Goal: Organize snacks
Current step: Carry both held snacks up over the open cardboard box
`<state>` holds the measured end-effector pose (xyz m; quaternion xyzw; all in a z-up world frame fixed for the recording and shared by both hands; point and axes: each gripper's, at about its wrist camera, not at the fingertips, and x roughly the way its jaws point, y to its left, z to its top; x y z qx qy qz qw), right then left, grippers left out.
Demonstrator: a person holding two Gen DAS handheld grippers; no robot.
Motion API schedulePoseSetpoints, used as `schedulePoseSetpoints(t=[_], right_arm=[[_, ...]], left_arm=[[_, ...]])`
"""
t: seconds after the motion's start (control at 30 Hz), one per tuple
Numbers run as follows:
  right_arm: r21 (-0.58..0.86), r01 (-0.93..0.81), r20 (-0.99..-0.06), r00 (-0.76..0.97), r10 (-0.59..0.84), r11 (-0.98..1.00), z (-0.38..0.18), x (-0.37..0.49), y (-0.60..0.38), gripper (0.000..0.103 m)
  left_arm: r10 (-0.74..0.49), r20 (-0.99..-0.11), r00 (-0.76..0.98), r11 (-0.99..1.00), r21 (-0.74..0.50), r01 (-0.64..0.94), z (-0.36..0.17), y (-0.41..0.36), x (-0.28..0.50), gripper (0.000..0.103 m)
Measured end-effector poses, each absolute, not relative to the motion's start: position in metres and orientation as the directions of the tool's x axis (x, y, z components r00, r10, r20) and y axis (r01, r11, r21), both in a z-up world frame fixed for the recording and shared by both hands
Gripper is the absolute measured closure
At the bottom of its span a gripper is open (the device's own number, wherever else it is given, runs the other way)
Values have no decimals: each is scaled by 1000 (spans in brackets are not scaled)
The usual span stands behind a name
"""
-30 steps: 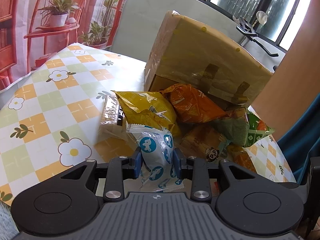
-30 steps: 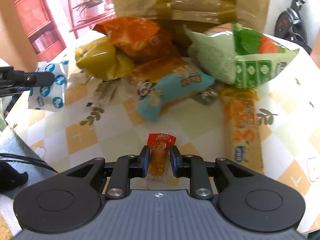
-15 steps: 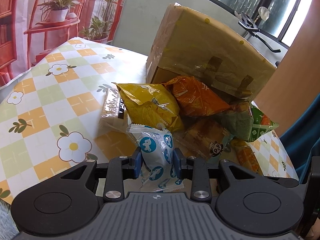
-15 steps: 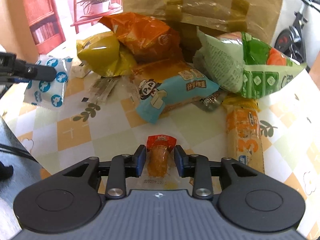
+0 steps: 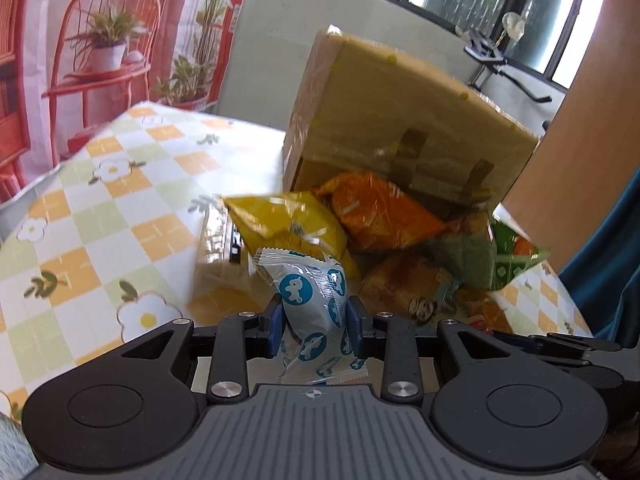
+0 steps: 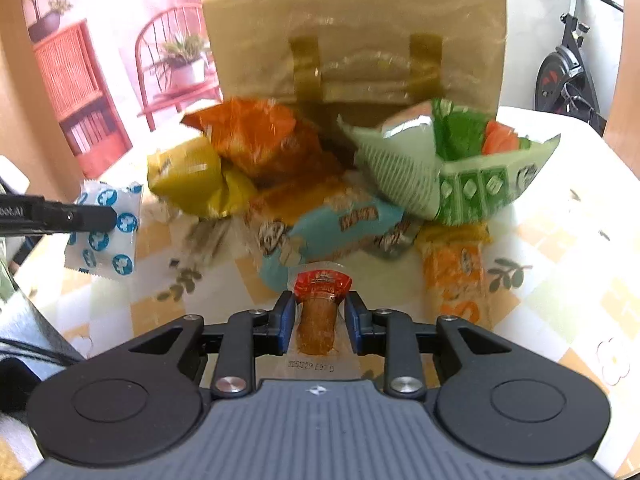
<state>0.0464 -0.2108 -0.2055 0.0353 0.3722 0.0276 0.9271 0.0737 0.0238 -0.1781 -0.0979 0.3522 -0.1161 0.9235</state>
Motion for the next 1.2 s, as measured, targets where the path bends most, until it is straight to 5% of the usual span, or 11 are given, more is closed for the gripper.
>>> schedulePoseSetpoints(t=[0.3, 0.8, 1.2], right_arm=[[106, -19, -580, 811, 77, 994, -155, 57, -229, 74], [41, 2, -246, 969, 8, 999, -46, 124, -249, 74], [83, 60, -287, 957, -34, 995, -55, 214, -283, 74]], left_arm=[[-344, -534, 773, 936, -264, 234, -131, 24, 94, 69], [-369, -353, 860, 929, -155, 335, -45, -31, 184, 69], [-369, -388, 844, 929, -144, 340, -46, -62, 254, 69]])
